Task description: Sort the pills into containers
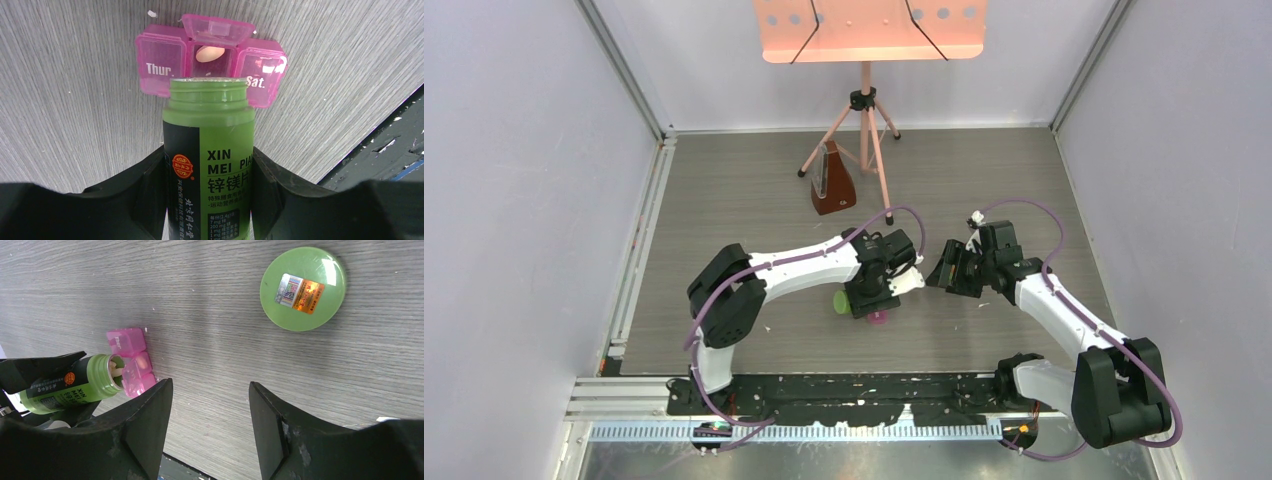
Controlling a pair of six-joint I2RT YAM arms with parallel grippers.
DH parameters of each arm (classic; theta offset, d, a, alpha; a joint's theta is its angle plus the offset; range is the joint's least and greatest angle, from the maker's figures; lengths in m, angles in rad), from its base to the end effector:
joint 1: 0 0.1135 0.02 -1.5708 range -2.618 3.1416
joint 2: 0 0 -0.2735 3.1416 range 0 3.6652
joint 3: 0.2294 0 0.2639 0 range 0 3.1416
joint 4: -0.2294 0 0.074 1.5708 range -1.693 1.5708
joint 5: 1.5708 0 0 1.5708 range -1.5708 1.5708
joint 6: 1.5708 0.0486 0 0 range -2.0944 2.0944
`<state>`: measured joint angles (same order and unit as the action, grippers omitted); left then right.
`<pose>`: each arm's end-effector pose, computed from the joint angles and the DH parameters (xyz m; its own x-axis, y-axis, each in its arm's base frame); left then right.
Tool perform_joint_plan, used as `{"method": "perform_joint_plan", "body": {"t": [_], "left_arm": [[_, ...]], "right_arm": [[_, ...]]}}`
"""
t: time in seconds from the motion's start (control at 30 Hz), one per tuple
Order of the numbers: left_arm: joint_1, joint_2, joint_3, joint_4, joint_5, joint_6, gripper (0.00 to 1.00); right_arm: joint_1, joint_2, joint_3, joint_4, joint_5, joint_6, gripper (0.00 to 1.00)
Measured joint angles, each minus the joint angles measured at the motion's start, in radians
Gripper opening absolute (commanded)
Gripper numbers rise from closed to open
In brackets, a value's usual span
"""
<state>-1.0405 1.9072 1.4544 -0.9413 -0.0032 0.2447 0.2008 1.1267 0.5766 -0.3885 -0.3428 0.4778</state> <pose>0.1970 -0.3356 0.1925 -0.2741 0.9466 -0.1698 0.9573 0.2854 0.0456 0.2160 0.0606 0.1807 -0.8779 0.2633 -0.4001 0.0239 0.8583 0.5125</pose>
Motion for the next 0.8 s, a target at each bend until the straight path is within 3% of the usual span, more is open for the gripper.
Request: {"method": "perform_joint_plan", "body": {"t": [0.8], "left_arm": [[0.000, -0.044, -0.021, 0.026, -0.031, -0.002, 0.00]], "right_arm": [[0.000, 0.013, -0.005, 0.013, -0.015, 0.000, 0.64]]}}
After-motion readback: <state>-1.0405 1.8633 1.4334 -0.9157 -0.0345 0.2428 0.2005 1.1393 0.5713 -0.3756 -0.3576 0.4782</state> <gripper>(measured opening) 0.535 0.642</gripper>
